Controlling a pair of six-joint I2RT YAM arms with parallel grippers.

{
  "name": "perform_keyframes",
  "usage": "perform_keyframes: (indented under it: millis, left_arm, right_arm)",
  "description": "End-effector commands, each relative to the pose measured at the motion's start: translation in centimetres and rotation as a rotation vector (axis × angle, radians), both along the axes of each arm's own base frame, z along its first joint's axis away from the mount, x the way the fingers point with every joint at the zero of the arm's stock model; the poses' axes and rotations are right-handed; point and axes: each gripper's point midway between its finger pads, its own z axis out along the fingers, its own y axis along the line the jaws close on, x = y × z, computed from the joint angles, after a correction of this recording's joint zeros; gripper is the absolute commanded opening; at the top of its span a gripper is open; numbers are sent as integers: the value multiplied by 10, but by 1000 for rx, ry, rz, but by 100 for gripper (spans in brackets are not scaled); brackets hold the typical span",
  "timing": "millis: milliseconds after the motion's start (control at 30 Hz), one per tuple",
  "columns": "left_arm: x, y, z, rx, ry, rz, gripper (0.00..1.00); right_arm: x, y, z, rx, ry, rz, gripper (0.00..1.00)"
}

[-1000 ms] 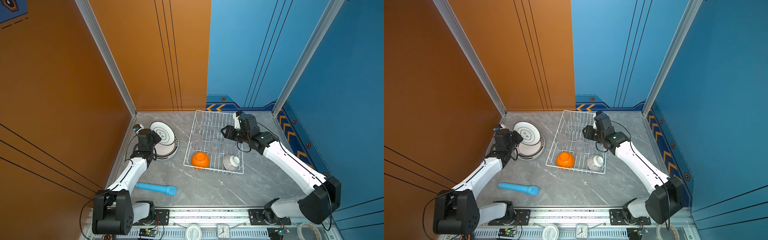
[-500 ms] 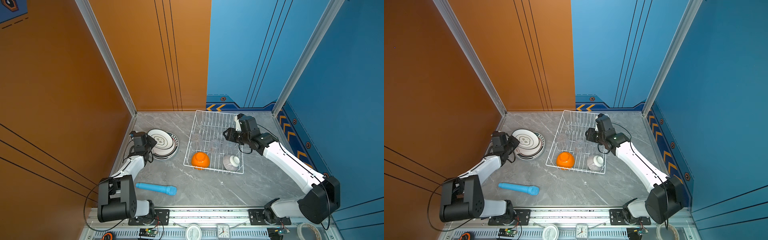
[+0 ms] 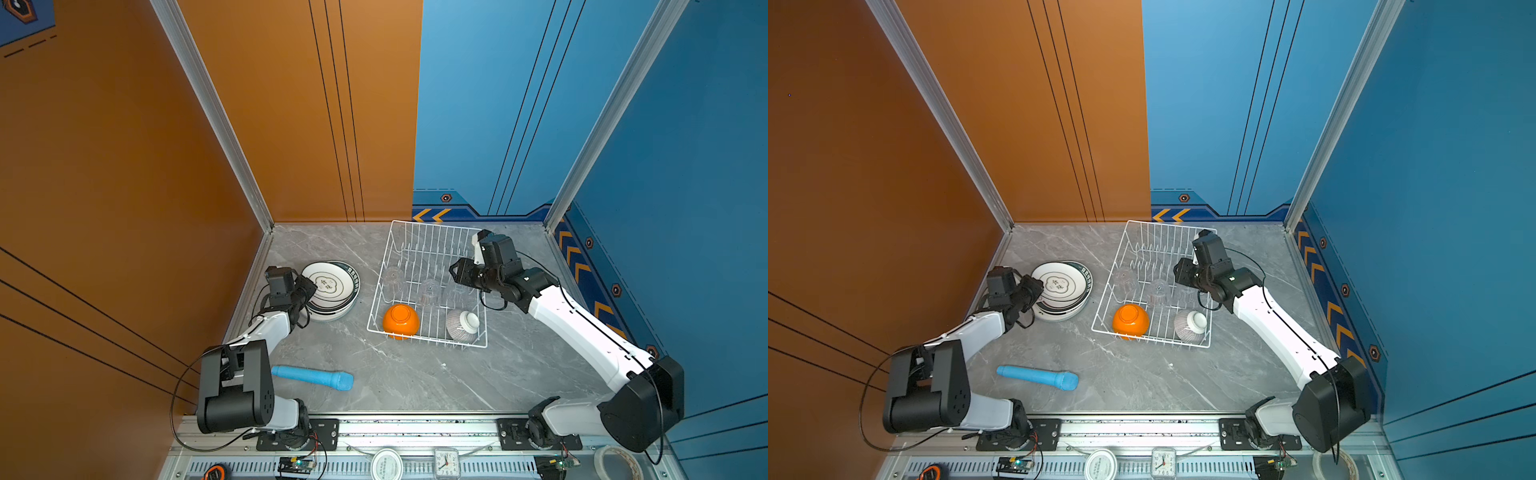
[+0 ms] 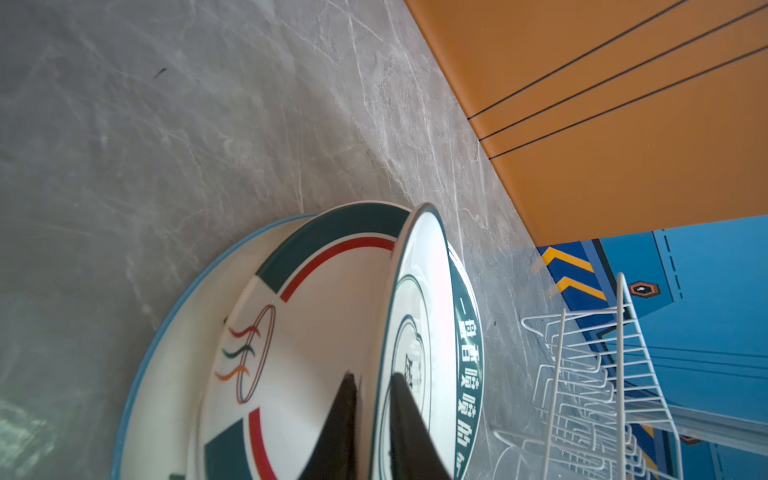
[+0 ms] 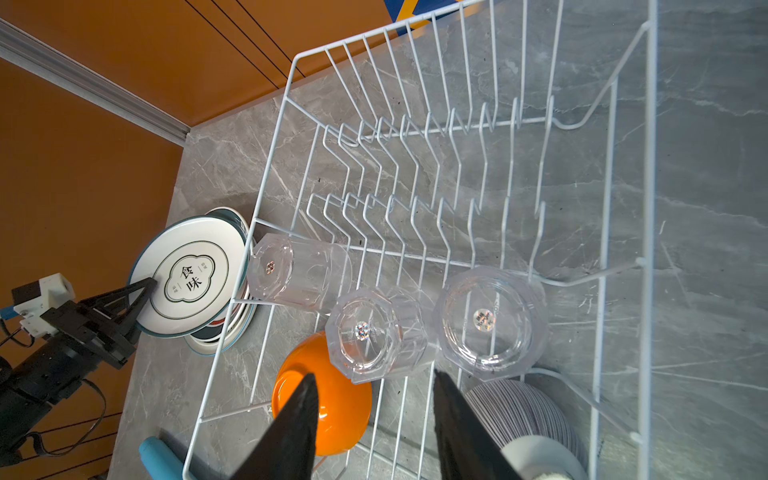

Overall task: Unload the mixed dishes from the dish rack
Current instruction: 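Lower the white plate onto the stack and open the left gripper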

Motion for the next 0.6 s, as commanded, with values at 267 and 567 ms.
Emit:
perform_keyframes:
  millis: [267, 567]
  left_arm:
    - [-26, -3, 3, 32, 29, -7, 68]
    - [-43, -11, 6, 152, 128, -32, 98]
  right_arm:
    - [-9, -5, -10, -52, 25, -25, 47]
    - [-15, -8, -13, -184, 11, -16, 47]
